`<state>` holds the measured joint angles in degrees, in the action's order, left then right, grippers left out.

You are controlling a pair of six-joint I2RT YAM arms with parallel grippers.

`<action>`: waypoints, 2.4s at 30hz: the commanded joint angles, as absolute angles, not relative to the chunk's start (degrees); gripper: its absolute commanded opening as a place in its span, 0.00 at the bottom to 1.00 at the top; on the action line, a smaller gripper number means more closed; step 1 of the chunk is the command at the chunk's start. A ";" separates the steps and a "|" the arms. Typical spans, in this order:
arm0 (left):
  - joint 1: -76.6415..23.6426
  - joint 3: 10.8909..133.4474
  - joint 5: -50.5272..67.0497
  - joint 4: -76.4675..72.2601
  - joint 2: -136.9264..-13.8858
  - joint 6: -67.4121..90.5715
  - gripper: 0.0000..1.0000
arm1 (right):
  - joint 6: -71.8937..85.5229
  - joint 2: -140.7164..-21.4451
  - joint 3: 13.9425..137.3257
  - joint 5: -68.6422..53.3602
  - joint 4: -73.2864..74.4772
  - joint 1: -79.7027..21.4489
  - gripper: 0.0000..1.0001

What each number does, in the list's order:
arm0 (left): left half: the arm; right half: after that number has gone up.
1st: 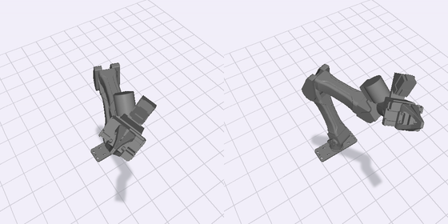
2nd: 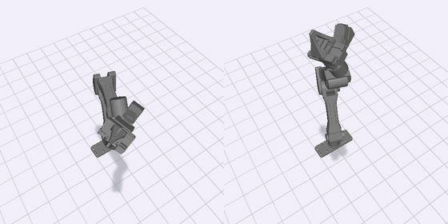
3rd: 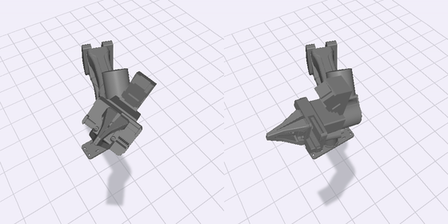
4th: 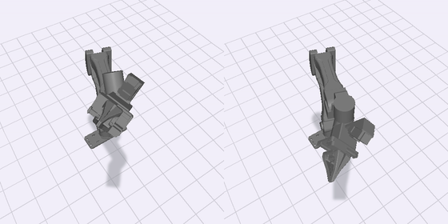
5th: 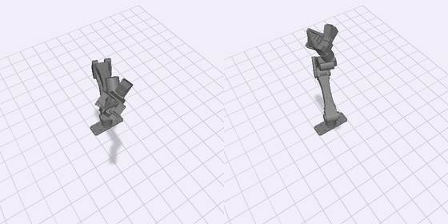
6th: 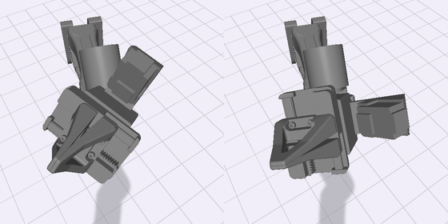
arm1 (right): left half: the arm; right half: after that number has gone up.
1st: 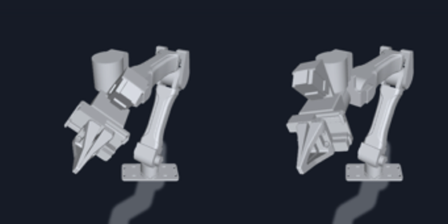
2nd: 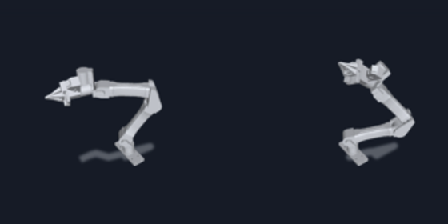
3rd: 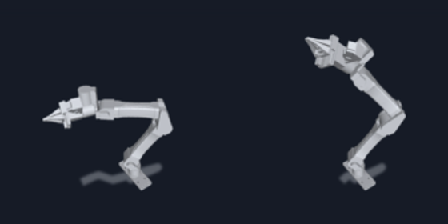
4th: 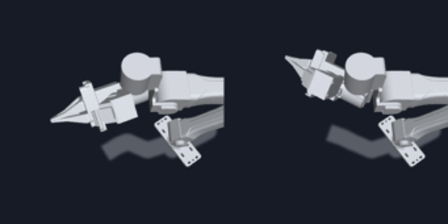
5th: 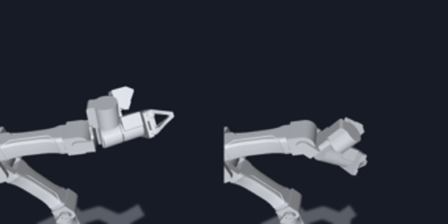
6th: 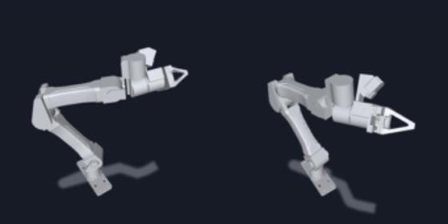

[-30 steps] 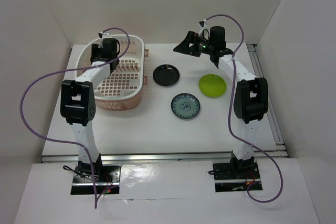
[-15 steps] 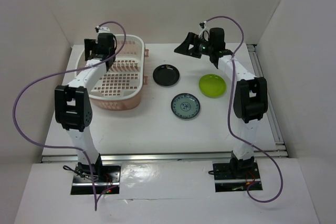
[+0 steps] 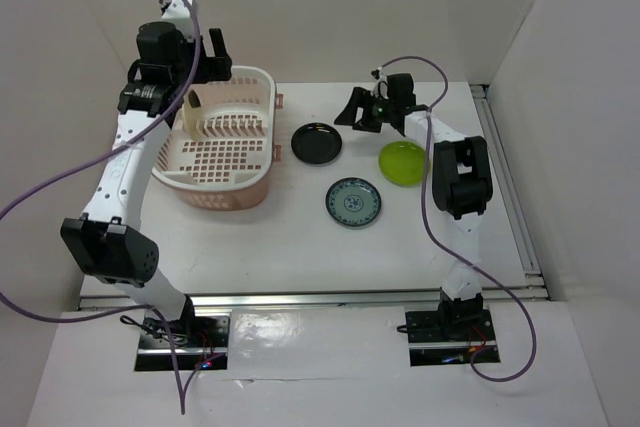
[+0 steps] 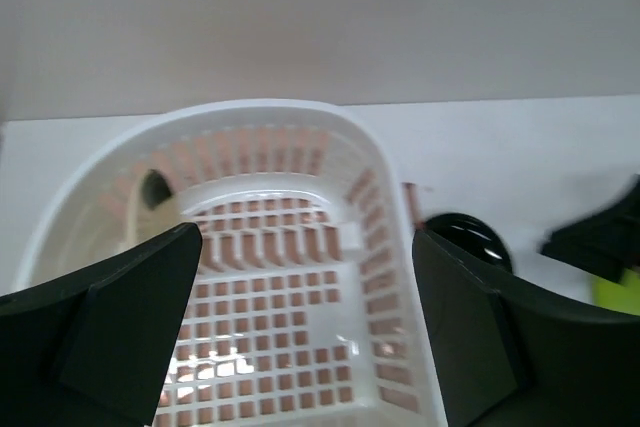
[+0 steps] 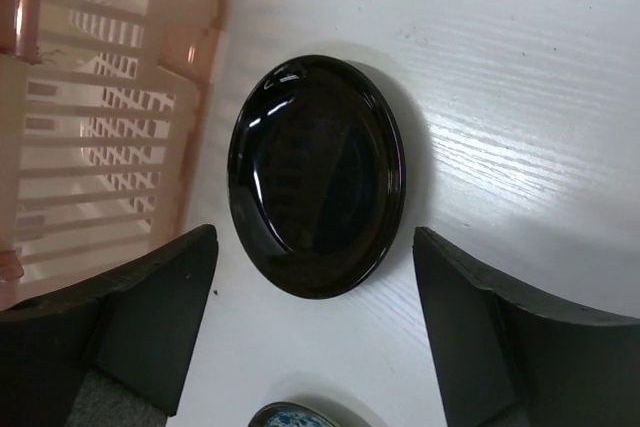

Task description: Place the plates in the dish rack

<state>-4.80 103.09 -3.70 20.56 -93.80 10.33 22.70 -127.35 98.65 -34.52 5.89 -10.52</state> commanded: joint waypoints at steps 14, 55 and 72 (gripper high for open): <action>-4.92 97.92 27.69 19.16 -84.37 21.71 1.00 | 23.12 -133.32 96.68 -38.50 1.76 -9.67 0.78; -4.92 95.45 26.37 18.11 -84.37 25.05 1.00 | 31.20 -140.89 97.12 -42.54 -2.73 -10.28 0.00; -4.92 96.06 21.89 18.71 -87.09 26.28 1.00 | 36.39 -132.55 106.61 -39.90 1.05 -5.28 0.00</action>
<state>-4.95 95.46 24.25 21.02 -86.06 24.64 35.35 -139.09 102.94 -39.62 1.10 -6.11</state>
